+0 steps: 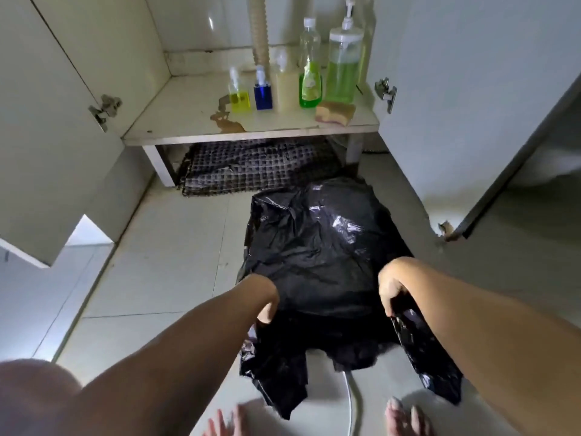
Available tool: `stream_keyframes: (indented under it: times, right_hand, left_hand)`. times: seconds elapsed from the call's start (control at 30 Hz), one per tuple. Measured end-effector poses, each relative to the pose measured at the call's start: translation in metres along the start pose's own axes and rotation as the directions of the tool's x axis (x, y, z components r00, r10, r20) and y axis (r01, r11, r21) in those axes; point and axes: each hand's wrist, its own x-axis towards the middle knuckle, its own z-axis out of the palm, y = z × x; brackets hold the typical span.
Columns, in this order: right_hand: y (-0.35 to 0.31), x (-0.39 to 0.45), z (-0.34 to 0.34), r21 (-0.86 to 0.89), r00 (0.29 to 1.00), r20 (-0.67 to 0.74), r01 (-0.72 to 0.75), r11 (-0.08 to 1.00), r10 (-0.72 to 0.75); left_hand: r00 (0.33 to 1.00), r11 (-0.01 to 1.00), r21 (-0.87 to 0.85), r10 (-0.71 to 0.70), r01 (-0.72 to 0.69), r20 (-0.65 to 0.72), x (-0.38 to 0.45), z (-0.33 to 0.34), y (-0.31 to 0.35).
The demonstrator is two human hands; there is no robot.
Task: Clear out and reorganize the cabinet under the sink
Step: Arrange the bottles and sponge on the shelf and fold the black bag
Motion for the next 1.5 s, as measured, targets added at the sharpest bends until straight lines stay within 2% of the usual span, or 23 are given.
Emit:
stream_keyframes:
  times: [0.1,0.17,0.2,0.23,0.27,0.3,0.33,0.37,0.4,0.43,0.5,0.57,0.67,0.77,0.83,0.9,1.03,1.13,1.27,1.37,1.43,1.5]
  right_hand:
    - [0.001,-0.003,0.010,0.072,1.000,0.008,-0.002,0.997,0.002]
    - [0.009,-0.021,0.017,0.165,0.998,-0.054,0.034,0.986,-0.026]
    - [0.012,-0.030,0.020,0.288,0.996,-0.073,0.064,0.956,-0.044]
    - [0.017,-0.031,0.023,0.467,0.995,-0.097,0.081,0.880,-0.040]
    - [0.024,-0.027,0.026,0.642,0.989,-0.150,0.094,0.761,0.005]
    - [0.032,-0.024,0.028,0.779,0.974,-0.207,0.110,0.618,0.088]
    - [0.043,-0.012,0.031,0.865,0.941,-0.284,0.168,0.472,0.184]
    - [0.051,-0.003,0.034,0.898,0.900,-0.334,0.214,0.385,0.281]
    - [0.056,0.006,0.038,0.909,0.874,-0.336,0.205,0.362,0.350]
    - [0.058,0.013,0.045,0.923,0.892,-0.291,0.166,0.348,0.345]
    - [0.058,0.053,0.067,0.944,0.931,-0.194,0.091,0.318,0.310]
    - [0.049,0.053,0.079,0.939,0.947,-0.130,0.023,0.342,0.292]
    - [0.040,0.028,0.074,0.910,0.958,-0.098,-0.024,0.413,0.270]
    - [0.041,0.016,0.063,0.905,0.971,-0.092,-0.010,0.425,0.220]
    - [0.041,0.006,0.059,0.913,0.980,-0.092,0.012,0.408,0.177]
    - [0.041,-0.007,0.051,0.937,0.985,-0.102,0.048,0.345,0.140]
    - [0.047,-0.027,0.041,0.982,0.985,-0.147,0.134,0.132,0.092]
    - [0.048,-0.050,0.036,0.967,0.967,-0.253,0.253,-0.032,0.013]
    - [0.044,-0.080,0.022,0.894,0.924,-0.373,0.333,-0.300,-0.087]
    - [0.037,-0.103,0.003,0.827,0.872,-0.469,0.380,-0.414,-0.136]
    - [0.030,-0.121,-0.016,0.739,0.801,-0.570,0.402,-0.541,-0.183]
    - [0.022,-0.129,-0.033,0.662,0.765,-0.611,0.351,-0.663,-0.205]
  left_hand:
    - [0.977,0.992,-0.115,0.082,-0.060,0.197,0.014,-0.001,0.001]
    - [0.967,0.929,-0.359,0.168,-0.090,0.193,0.017,-0.009,-0.007]
    - [0.969,0.863,-0.494,0.200,-0.105,0.144,0.019,-0.015,-0.014]
    - [0.972,0.784,-0.608,0.219,-0.122,0.088,0.022,-0.020,-0.022]
    - [0.981,0.695,-0.705,0.194,-0.142,-0.007,0.024,-0.023,-0.030]
    - [0.986,0.606,-0.777,0.106,-0.168,-0.131,0.030,-0.022,-0.037]
    - [0.968,0.527,-0.829,-0.047,-0.185,-0.246,0.039,-0.016,-0.042]
    - [0.934,0.454,-0.870,-0.189,-0.191,-0.304,0.046,-0.009,-0.045]
    - [0.920,0.364,-0.913,-0.260,-0.187,-0.292,0.053,0.000,-0.045]
    - [0.934,0.236,-0.954,-0.260,-0.185,-0.245,0.056,0.010,-0.043]
    - [0.975,-0.021,-0.989,-0.169,-0.149,-0.144,0.057,0.023,-0.035]
    - [0.990,-0.160,-0.982,-0.112,-0.101,-0.083,0.052,0.025,-0.028]
    - [0.999,-0.208,-0.978,0.008,-0.031,-0.034,0.051,0.027,-0.030]
    - [0.998,-0.220,-0.975,0.053,-0.002,-0.014,0.059,0.034,-0.033]
    - [0.999,-0.242,-0.970,0.032,-0.023,-0.032,0.063,0.034,-0.034]
    - [0.997,-0.289,-0.955,0.001,-0.070,-0.074,0.067,0.033,-0.035]
    - [0.994,-0.297,-0.951,0.030,-0.090,-0.103,0.060,0.031,-0.039]
    - [0.987,-0.272,-0.951,0.012,-0.149,-0.158,0.041,0.029,-0.048]
    - [0.976,-0.246,-0.947,0.020,-0.205,-0.217,0.013,0.029,-0.062]
    - [0.958,-0.351,-0.900,0.027,-0.257,-0.284,0.017,0.029,-0.072]
    - [0.949,-0.412,-0.861,-0.031,-0.298,-0.313,0.025,0.032,-0.075]
    - [0.935,-0.494,-0.808,-0.030,-0.321,-0.353,0.036,0.037,-0.071]
